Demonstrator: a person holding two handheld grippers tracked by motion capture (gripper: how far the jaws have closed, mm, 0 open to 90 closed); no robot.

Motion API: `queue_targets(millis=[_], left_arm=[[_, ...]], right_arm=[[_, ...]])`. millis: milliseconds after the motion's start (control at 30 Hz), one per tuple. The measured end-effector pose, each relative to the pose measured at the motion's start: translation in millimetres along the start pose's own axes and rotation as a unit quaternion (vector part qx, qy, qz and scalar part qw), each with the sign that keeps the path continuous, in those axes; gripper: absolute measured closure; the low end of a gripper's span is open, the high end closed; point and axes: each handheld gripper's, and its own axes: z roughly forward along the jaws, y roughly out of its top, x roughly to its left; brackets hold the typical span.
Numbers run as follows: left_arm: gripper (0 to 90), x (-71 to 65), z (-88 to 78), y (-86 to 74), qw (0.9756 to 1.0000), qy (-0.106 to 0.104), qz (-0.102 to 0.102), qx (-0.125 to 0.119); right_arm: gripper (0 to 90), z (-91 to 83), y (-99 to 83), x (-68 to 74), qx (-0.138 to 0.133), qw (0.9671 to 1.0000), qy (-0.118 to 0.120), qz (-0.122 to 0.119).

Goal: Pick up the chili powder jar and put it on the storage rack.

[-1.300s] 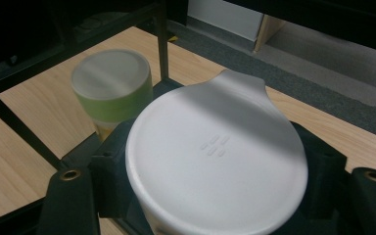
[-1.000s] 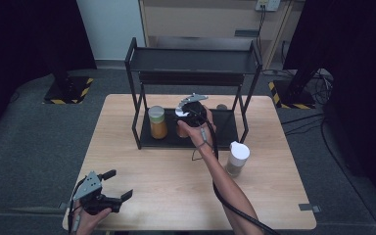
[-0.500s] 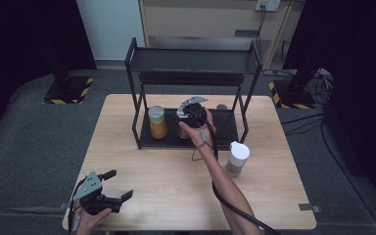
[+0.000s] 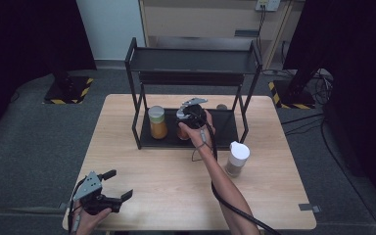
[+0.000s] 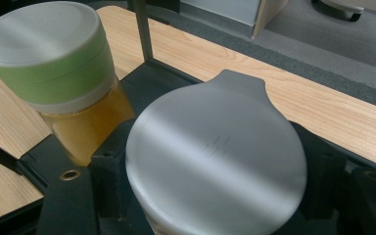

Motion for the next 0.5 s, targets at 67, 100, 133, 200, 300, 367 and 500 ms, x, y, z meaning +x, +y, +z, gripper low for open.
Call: queue_targets(millis=[67, 100, 133, 200, 300, 367, 500], left_arm=[[0.6, -0.1, 0.1, 0.0, 1.0, 0.0, 0.0, 0.0], [0.6, -0.1, 0.1, 0.1, 1.0, 0.0, 0.0, 0.001], [0.6, -0.1, -0.1, 0.4, 1.0, 0.0, 0.002, 0.001], [0.7, -0.2, -0.3, -0.1, 1.0, 0.0, 0.001, -0.001], [0.7, 0.0, -0.1, 0.3, 1.0, 0.0, 0.002, 0.001], [0.7, -0.3, 0.0, 0.6, 1.0, 0.0, 0.003, 0.001], [0.7, -0.4, -0.2, 0.5, 1.0, 0.0, 0.003, 0.0]], right_arm=[[31.6, 0.0, 0.5, 0.1, 0.003, 1.0, 0.0, 0.002], [31.5, 0.2, 0.1, 0.0, 0.003, 1.0, 0.0, 0.0], [31.5, 0.2, -0.7, -0.3, 0.002, 1.0, 0.001, 0.001], [31.5, 0.2, -1.6, -0.7, 0.0, 1.0, 0.001, 0.001], [31.4, 0.0, -3.5, -0.5, -0.003, 1.0, 0.001, -0.003], [31.4, -0.2, -4.5, -1.0, -0.004, 1.0, 0.001, -0.001], [31.2, -0.5, -6.6, -2.1, -0.007, 1.0, 0.003, -0.002]])
